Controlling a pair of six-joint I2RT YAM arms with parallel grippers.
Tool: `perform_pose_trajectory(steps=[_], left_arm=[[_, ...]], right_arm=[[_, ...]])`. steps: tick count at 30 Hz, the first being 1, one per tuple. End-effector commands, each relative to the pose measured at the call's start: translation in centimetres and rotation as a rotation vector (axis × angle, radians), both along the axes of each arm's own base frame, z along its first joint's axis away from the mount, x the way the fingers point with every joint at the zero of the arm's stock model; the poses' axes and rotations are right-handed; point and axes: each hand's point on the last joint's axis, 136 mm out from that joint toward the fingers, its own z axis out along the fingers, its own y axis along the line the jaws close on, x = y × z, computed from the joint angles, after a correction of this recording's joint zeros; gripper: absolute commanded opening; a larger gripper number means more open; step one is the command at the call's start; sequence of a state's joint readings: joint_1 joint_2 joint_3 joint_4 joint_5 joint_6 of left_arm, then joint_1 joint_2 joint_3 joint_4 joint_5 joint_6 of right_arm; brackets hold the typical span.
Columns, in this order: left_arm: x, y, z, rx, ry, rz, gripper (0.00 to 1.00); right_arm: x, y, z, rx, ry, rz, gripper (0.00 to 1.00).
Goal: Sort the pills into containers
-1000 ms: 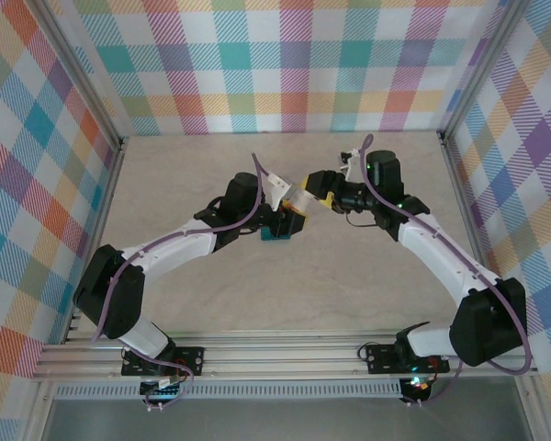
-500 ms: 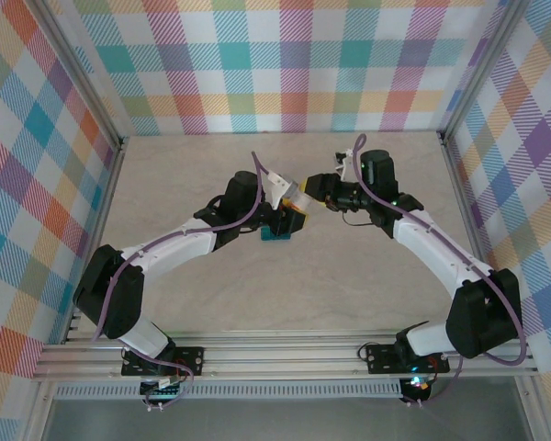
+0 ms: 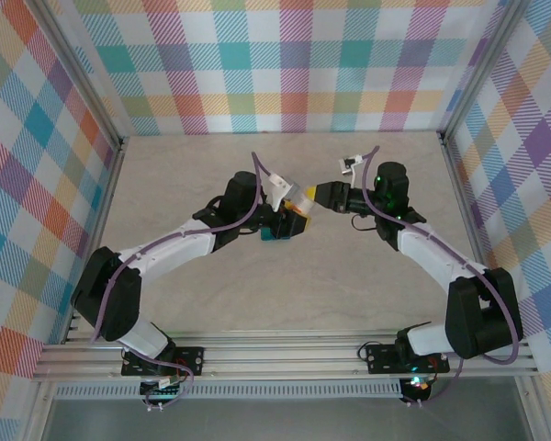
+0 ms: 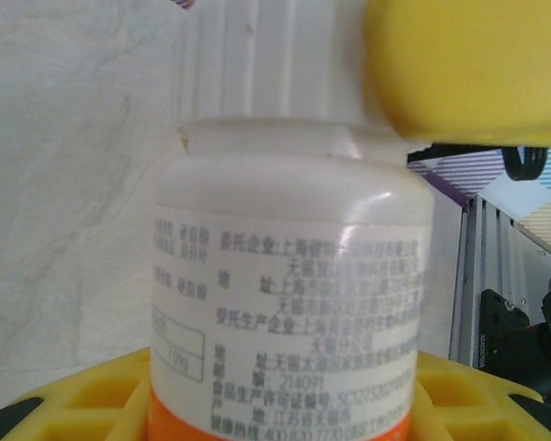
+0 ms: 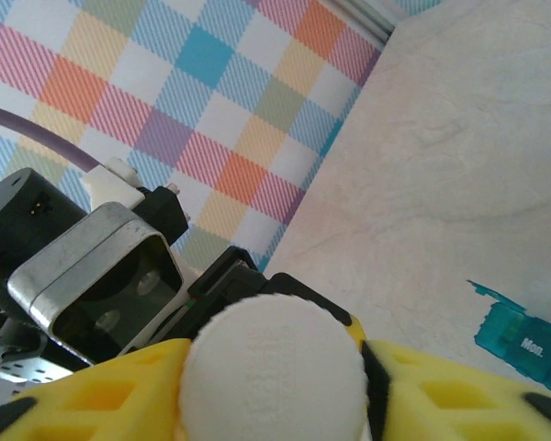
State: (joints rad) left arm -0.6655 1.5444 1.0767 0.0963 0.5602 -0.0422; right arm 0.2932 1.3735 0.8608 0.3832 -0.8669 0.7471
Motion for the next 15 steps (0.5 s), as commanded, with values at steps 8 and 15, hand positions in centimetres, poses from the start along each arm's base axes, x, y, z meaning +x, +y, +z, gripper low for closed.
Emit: perform_pose_trajectory(steps=[8, 15], left_arm=[[0.3, 0.3, 2.8, -0.041, -0.084, 0.015, 0.0], [1.0, 0.7, 1.8, 0.004, -0.1, 0.056, 0.0]], right_arm=[[-1.5, -2.2, 1.3, -0.015, 0.007, -0.058, 0.82], [0.2, -5.8, -0.8, -0.088, 0.227, -0.39, 0.87]])
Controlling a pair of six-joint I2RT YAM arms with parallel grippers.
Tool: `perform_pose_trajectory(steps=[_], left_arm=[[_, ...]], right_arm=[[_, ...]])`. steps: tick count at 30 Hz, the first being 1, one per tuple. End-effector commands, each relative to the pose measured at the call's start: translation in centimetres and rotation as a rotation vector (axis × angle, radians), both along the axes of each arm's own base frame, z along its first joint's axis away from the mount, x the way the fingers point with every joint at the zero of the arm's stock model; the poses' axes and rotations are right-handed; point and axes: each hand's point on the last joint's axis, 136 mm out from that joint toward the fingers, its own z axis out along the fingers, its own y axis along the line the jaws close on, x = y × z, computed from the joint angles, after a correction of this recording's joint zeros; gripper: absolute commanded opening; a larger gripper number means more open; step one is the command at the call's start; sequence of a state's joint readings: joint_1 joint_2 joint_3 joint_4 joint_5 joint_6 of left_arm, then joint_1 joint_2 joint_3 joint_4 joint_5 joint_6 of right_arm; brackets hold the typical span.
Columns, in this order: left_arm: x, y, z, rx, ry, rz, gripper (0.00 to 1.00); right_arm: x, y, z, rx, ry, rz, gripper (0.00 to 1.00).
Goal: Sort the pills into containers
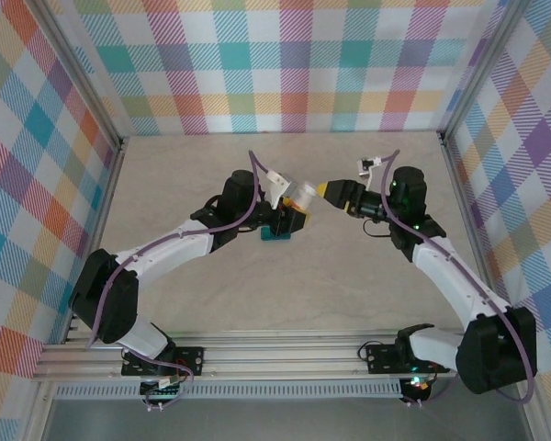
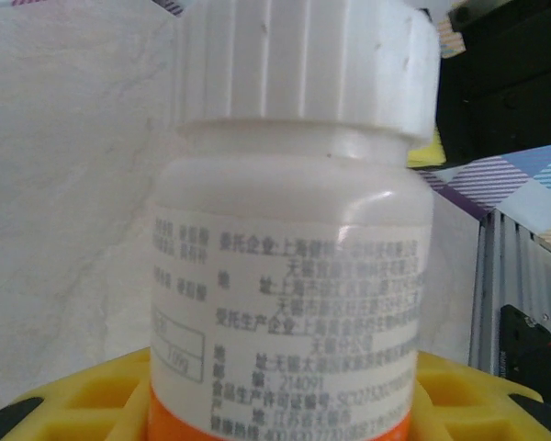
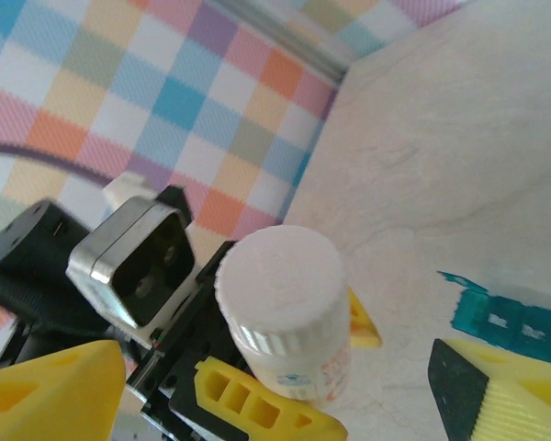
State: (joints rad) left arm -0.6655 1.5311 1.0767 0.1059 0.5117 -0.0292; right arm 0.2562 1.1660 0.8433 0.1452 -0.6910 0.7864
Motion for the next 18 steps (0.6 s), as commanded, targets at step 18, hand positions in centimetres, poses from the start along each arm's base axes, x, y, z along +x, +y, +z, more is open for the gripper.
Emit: perform_pose_trajectory(steps=[18], left_arm=[[0.6, -0.6, -0.1, 0.025, -0.05, 0.012, 0.0]], right_arm=[[2.5, 0.5, 0.1, -0.058, 0.174, -0.205, 0.87]])
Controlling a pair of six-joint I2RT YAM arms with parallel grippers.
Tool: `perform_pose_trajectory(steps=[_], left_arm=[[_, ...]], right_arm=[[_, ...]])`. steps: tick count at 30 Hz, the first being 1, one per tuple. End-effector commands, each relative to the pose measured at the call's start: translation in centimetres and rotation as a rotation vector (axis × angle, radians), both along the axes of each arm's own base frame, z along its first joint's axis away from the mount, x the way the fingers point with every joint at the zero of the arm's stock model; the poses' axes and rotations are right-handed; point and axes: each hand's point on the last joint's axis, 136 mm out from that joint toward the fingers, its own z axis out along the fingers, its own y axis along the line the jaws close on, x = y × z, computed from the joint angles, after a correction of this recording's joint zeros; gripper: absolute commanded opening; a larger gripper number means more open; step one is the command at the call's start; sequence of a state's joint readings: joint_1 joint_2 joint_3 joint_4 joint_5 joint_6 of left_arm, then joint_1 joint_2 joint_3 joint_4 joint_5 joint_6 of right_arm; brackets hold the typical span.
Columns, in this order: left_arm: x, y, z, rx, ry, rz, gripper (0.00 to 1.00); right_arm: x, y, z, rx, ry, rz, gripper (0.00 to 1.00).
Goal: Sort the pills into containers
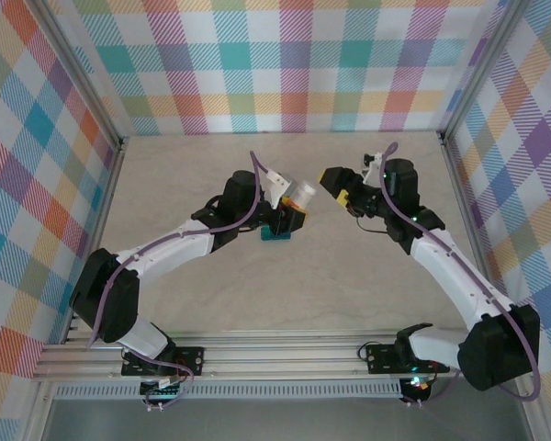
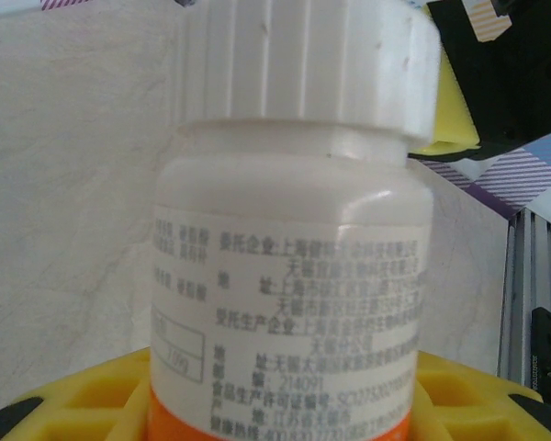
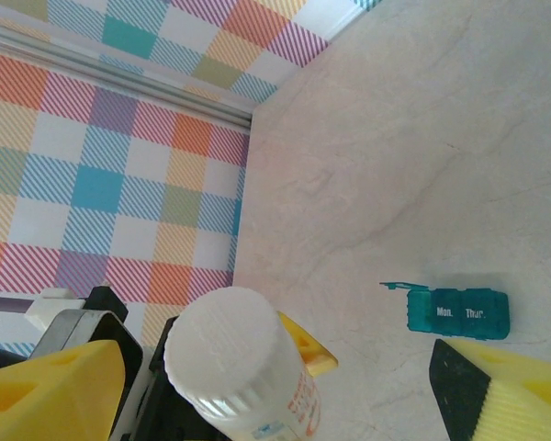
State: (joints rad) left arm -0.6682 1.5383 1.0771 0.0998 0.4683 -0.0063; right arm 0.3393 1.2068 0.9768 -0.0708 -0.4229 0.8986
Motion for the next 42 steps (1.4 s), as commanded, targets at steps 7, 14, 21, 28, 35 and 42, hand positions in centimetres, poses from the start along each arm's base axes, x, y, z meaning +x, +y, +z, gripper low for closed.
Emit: perform_pose_trajectory(steps=[7, 14, 21, 28, 35, 42], left_arm=[[0.0, -1.1, 0.5, -0.007, -0.025, -0.021, 0.0], [0.0, -1.2, 0.7, -0.011, -0.029, -0.022, 0.0], [0.1, -1.2, 0.7, -0.011, -0.03, -0.02, 0.0], [-0.1, -1.3, 1.3, -0.027, -0.037, -0.026, 0.0], [-1.0, -1.3, 2.7, -0.079, -0.038, -0.059, 0.0], [-1.2, -1.3, 3.2, -0.097, -0.04, -0.065, 0.0]], right_arm=[[0.5, 2.3, 0.7, -0.01, -0.013, 0.034, 0.84], [0.5, 3.9, 0.2, -0.018, -0.003, 0.069, 0.77], [0.6, 4.6, -0.3, -0.023, 0.0, 0.09, 0.59], [0.4, 4.9, 1.0, -0.008, -0.147, 0.186, 0.46], [-1.3, 4.4, 3.5, 0.168, -0.372, 0.441, 0.49], [-2.0, 4.2, 2.6, 0.157, -0.334, 0.507, 0.59]])
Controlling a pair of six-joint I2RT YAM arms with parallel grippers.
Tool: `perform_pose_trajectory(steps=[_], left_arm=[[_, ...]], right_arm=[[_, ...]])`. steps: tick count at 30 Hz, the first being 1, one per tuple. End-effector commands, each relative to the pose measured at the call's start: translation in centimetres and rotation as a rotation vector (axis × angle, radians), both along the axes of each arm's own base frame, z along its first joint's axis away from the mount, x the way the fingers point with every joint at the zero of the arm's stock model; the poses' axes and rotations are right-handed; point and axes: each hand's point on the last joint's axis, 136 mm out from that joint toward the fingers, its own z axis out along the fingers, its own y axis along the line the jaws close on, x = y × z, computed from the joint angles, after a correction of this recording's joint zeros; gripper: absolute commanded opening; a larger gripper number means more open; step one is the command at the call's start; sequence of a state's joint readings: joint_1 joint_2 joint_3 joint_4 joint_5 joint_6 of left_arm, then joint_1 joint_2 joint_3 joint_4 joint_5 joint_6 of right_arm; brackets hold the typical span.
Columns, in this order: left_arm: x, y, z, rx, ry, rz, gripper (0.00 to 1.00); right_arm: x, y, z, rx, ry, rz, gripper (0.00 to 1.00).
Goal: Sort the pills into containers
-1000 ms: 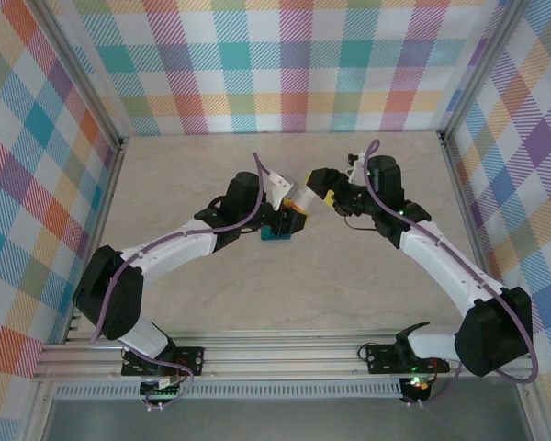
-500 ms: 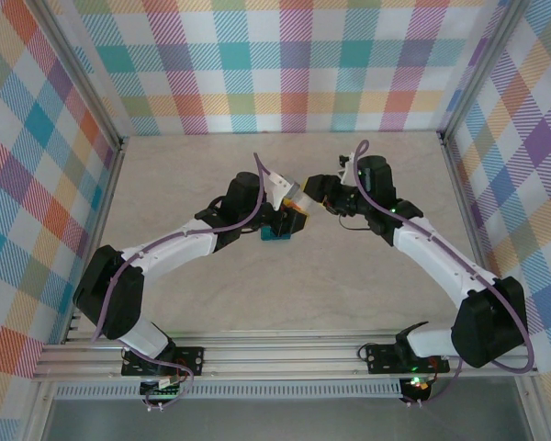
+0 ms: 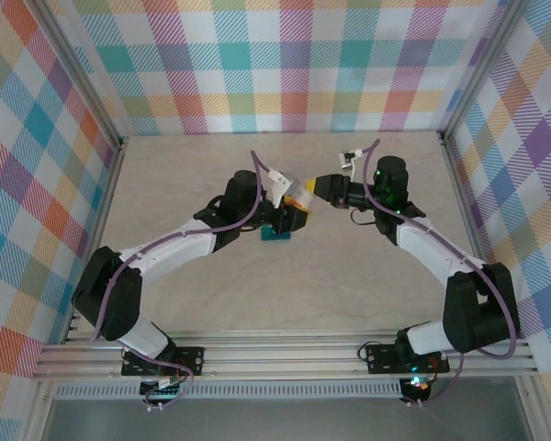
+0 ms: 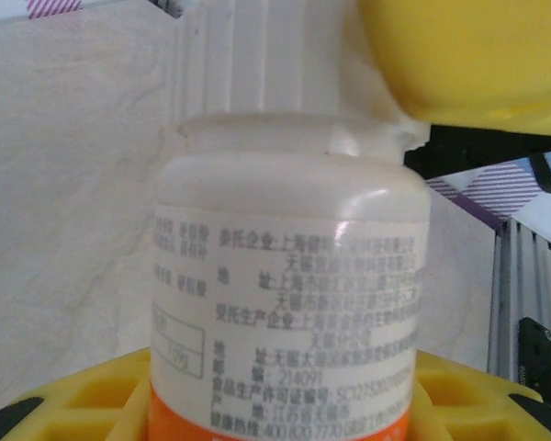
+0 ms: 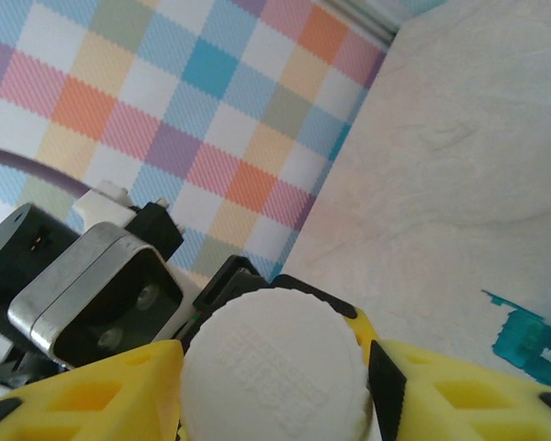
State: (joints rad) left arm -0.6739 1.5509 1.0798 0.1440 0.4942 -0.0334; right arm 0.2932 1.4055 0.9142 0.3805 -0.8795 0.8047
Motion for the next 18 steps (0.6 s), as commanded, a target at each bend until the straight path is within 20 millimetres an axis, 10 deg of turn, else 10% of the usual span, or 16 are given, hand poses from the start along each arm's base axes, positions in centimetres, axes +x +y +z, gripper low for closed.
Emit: perform_pose_trajectory(steps=[1, 18], left_arm=[[-1.1, -0.6, 2.6, -0.058, -0.043, -0.045, 0.0], [-0.1, 0.1, 1.7, 0.007, -0.064, 0.004, 0.0]], right_arm=[[-1.5, -0.1, 2.5, 0.024, -0.111, 0.074, 0.62], [0.7, -6.0, 1.2, -0.075, 0.248, -0.413, 0.89]])
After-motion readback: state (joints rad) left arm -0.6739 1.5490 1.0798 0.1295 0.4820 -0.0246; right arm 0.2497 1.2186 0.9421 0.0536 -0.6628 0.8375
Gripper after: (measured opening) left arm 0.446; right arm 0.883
